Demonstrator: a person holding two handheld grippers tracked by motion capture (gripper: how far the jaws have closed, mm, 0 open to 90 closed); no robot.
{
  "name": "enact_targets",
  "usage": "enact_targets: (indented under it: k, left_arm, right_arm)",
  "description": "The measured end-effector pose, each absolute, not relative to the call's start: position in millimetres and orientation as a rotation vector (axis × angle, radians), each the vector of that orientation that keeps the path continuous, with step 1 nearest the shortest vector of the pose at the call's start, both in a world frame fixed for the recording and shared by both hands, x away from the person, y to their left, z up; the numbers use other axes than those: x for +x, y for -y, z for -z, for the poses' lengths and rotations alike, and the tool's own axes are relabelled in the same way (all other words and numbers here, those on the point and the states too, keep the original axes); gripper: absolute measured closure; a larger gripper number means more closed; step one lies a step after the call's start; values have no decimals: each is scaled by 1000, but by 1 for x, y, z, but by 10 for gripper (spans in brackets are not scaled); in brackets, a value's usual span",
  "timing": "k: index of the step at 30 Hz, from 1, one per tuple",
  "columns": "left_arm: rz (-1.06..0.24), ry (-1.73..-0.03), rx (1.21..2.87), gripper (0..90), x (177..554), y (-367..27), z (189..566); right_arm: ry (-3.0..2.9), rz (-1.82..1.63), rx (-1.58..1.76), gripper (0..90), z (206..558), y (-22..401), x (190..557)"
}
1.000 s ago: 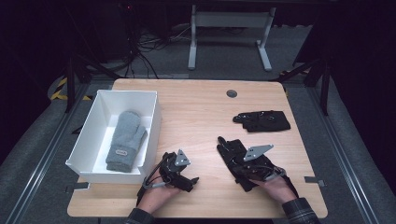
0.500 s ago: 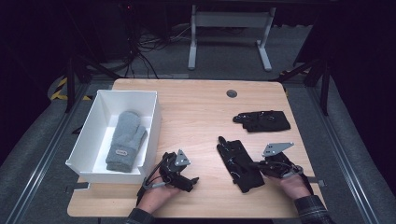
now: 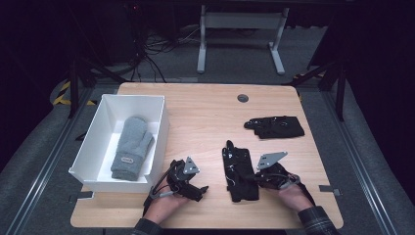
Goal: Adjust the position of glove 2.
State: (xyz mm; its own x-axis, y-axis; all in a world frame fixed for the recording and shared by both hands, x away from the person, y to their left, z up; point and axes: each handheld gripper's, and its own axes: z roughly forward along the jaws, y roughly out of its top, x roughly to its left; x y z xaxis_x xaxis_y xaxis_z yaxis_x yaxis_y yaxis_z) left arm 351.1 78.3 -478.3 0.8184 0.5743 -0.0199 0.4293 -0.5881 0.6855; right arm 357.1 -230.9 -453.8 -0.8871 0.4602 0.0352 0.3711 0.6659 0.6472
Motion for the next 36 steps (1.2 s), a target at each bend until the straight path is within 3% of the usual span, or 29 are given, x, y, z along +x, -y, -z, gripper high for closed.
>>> enact_targets:
  k: [21, 36]
  left_arm:
    - [-265, -737, 2289, 2, 351, -78, 478]
    - [-261, -741, 2289, 1, 351, -78, 478]
  right_arm:
    - [-2796, -1043, 559, 900, 455, 178, 352]
    - [-2634, -1090, 739, 900, 430, 230, 383]
